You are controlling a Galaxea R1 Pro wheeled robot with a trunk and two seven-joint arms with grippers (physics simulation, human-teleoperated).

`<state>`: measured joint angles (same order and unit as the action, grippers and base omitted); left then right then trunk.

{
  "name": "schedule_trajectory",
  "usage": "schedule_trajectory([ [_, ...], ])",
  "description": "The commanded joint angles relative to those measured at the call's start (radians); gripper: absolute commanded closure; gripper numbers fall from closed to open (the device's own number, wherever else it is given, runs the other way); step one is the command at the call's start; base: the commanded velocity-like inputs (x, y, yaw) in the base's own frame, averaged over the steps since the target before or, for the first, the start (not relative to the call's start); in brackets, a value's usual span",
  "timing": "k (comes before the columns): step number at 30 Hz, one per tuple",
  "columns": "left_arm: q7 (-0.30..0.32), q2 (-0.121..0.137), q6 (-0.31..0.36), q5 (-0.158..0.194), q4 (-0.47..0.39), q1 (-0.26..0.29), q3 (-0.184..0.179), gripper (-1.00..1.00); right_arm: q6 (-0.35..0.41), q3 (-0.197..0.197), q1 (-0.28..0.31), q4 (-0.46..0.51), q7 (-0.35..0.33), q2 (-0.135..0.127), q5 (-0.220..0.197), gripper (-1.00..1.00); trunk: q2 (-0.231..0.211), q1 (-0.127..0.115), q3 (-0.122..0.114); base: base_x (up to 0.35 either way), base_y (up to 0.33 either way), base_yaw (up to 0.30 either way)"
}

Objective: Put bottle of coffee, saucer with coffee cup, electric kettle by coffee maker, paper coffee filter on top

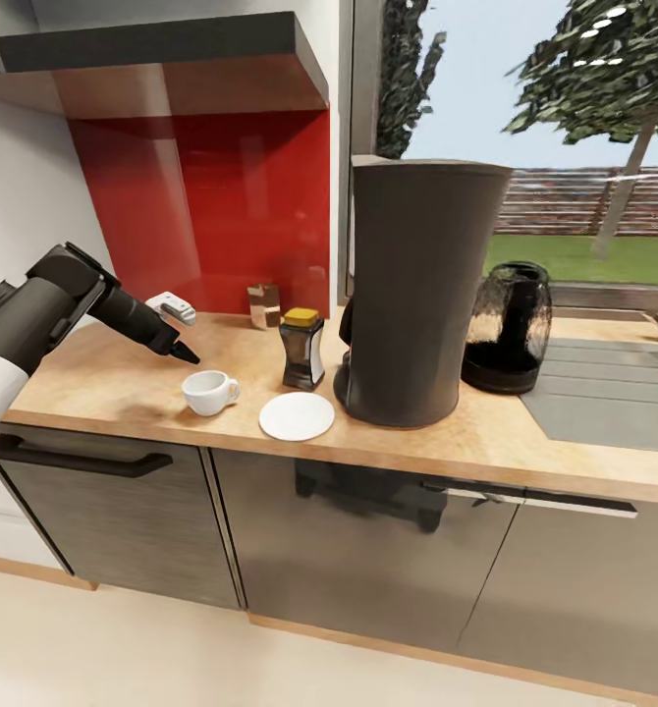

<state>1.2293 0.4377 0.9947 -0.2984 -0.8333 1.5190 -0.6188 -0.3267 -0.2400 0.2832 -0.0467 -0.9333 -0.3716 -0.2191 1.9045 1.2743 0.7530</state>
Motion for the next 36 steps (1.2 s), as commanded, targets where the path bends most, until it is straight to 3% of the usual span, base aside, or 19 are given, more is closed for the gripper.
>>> schedule_trajectory([
  [1, 0.010, 0.000, 0.007, -0.010, -0.002, 0.001, -0.002, -1.00, -0.005, -0.009, 0.002, -0.004, -0.004, 0.000, -0.009, -1.00, 0.001, 0.000, 0.001, 0.000, 0.000, 0.000],
  [36, 0.010, -0.002, 0.005, -0.009, 0.010, 0.001, 0.001, -1.00, -0.005, -0.008, 0.002, -0.004, -0.004, 0.000, -0.009, -1.00, 0.008, 0.004, 0.006, -0.017, -0.014, 0.000],
])
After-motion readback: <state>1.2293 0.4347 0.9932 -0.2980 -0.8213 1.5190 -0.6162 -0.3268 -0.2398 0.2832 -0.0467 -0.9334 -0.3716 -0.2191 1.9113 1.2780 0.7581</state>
